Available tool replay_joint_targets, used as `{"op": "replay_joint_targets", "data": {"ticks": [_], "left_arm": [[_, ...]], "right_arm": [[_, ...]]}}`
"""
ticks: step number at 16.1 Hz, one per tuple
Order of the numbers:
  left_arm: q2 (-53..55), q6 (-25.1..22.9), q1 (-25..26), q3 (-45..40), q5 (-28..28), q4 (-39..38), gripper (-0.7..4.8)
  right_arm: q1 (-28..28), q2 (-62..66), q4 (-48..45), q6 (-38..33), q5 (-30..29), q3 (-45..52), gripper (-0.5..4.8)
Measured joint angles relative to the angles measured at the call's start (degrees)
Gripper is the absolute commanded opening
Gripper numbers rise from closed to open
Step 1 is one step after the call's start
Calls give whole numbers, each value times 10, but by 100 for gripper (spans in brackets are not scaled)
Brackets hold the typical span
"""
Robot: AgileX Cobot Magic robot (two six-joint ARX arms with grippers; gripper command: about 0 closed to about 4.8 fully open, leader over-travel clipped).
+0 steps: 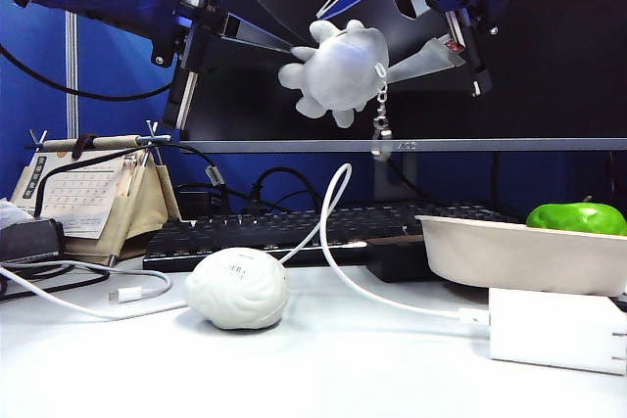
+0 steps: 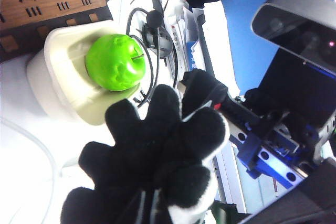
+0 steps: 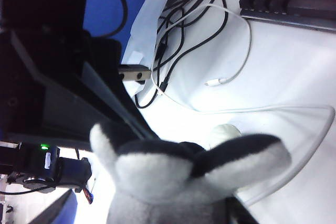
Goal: Place the tilting octopus upright.
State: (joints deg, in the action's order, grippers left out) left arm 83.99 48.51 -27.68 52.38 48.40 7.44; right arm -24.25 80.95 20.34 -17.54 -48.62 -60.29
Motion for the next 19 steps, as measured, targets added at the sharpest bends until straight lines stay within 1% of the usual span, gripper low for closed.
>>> {"op": "replay_joint_targets", "data": {"ticks": [1,5,7,14,16,17,19], "left_arm": [[0,0,0,0,0,0,-6],[0,0,0,0,0,0,-6],[0,0,0,0,0,0,-6],[0,0,0,0,0,15,0],[0,0,0,0,0,15,104],[0,0,0,0,0,16,128],[0,0,0,0,0,18,136]], "right_arm": [[0,0,0,-1,1,0,274],[0,0,0,-2,10,0,272],[0,0,0,-2,9,0,241],[0,0,1,-2,10,0,228],[0,0,1,-2,16,0,227],[0,0,1,-2,16,0,227],[0,0,1,-2,19,0,228]]}}
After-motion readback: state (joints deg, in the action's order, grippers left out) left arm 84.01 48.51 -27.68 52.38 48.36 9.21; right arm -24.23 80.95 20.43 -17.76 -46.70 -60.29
